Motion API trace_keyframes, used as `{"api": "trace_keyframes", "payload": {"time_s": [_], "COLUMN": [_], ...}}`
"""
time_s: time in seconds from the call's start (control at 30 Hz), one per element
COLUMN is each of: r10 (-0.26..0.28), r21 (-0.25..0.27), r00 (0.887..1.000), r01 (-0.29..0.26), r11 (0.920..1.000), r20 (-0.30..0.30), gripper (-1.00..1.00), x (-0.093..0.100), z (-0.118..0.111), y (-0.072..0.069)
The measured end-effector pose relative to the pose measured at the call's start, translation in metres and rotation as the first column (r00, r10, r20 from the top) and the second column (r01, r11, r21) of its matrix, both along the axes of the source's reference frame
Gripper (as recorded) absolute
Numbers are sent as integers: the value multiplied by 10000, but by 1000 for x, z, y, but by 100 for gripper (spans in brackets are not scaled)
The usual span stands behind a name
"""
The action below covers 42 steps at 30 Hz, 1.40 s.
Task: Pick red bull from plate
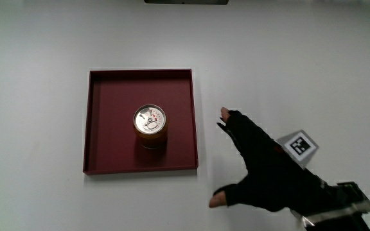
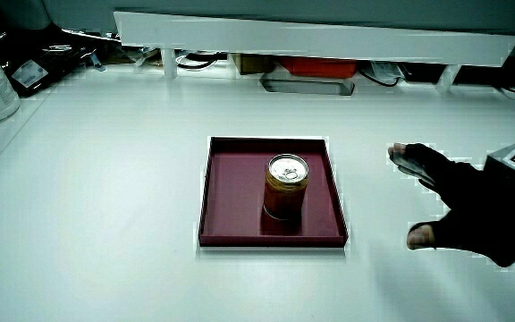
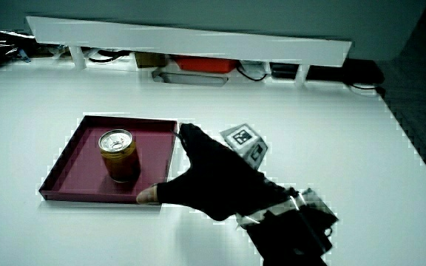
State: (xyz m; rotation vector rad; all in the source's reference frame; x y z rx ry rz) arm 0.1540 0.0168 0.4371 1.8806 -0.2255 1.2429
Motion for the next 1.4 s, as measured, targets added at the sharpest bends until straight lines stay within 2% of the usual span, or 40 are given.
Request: {"api": "trace_keyframes", "payload": {"time_s": [0.07,0.1,0.13,0.17,0.2,0.23,0.3,0.33,0.47,0.57,0.6,0.7,0.83,0.87,1.1,1.3,1.33,1.37,1.4], "r10": [-131,-5,-88,-21,-135,-57,-180,-133,-32,184,125,172,211,230,171,878,1100,1412,1680], "r21": [188,51,88,94,77,61,163,230,291,18,104,189,75,98,21,-7,86,287,287], "r00": [9997,9992,9997,9977,9985,9960,9965,9933,9935,9934,9910,9896,9875,9840,9839,9728,9708,9622,9593], "r01": [127,3,86,14,132,52,168,107,-2,-187,-140,-201,-225,-251,-178,-898,-1145,-1519,-1790], "r11": [9997,10000,9999,10000,9999,10000,9997,9997,9996,9998,9998,9996,9997,9996,9998,9960,9934,9880,9834], "r20": [213,403,222,680,527,892,816,1145,1140,1136,1332,1428,1562,1764,1776,2143,2131,2328,2268], "gripper": [0,0,0,0,0,0,0,0,0,0,0,0,0,0,0,4,8,12,16], "x": [-8,-12,-15,-20,-23,-27,-34,-38,-47,-53,-56,-63,-70,-72,-79,-78,-77,-76,-76], "z": [9,10,17,18,23,27,36,39,51,59,62,68,73,77,83,84,87,88,88], "y": [-5,-7,-10,-11,-13,-15,-18,-20,-24,-27,-28,-29,-30,-30,-29,-28,-28,-27,-27]}}
